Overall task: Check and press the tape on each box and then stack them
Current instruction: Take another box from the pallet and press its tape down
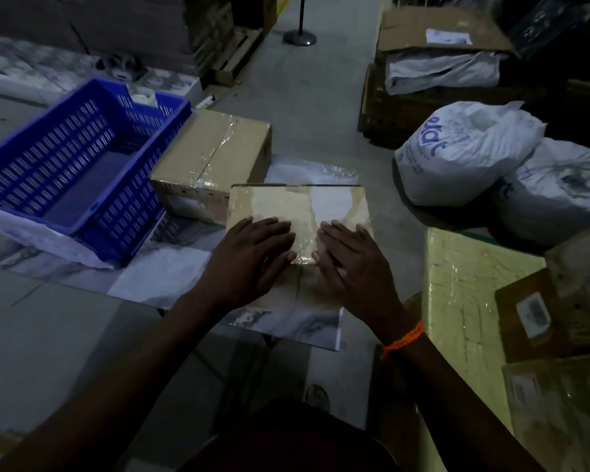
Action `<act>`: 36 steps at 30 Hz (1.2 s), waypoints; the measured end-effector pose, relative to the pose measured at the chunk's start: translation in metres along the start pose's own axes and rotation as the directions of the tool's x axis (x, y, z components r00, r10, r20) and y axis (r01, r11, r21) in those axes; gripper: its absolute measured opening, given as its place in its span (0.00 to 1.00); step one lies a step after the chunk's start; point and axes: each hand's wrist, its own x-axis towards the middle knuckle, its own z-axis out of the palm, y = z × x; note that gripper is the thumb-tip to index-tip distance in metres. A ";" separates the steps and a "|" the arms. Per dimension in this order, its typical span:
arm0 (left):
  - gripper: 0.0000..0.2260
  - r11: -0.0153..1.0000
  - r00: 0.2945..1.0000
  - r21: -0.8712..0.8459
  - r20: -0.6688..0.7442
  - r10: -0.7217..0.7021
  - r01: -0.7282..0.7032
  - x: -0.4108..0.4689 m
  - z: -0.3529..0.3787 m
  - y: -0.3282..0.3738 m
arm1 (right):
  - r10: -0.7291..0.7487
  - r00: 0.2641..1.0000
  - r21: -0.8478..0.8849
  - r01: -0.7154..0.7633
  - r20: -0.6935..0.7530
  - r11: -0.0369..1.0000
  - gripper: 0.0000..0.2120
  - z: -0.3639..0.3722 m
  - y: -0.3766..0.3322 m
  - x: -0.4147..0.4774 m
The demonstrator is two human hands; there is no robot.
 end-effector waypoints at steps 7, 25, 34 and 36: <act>0.18 0.999 0.997 -0.042 -0.069 -0.021 0.018 -0.034 0.013 -0.011 | -0.021 0.995 -0.065 0.014 -0.100 0.998 0.18 0.003 -0.001 -0.030; 0.26 0.305 0.663 -0.712 0.295 -0.688 0.633 -0.009 -0.008 -0.015 | 0.673 0.534 0.498 -0.823 0.512 0.274 0.40 -0.021 0.030 0.010; 0.23 0.258 0.669 -0.697 0.415 -0.616 0.670 0.004 -0.026 -0.004 | 0.533 0.525 0.554 -0.823 0.664 0.120 0.22 -0.027 0.043 -0.002; 0.24 0.291 0.715 -0.732 0.365 -0.597 0.616 0.013 -0.021 -0.002 | 0.538 0.582 0.621 -0.773 0.609 0.133 0.15 -0.032 0.050 -0.003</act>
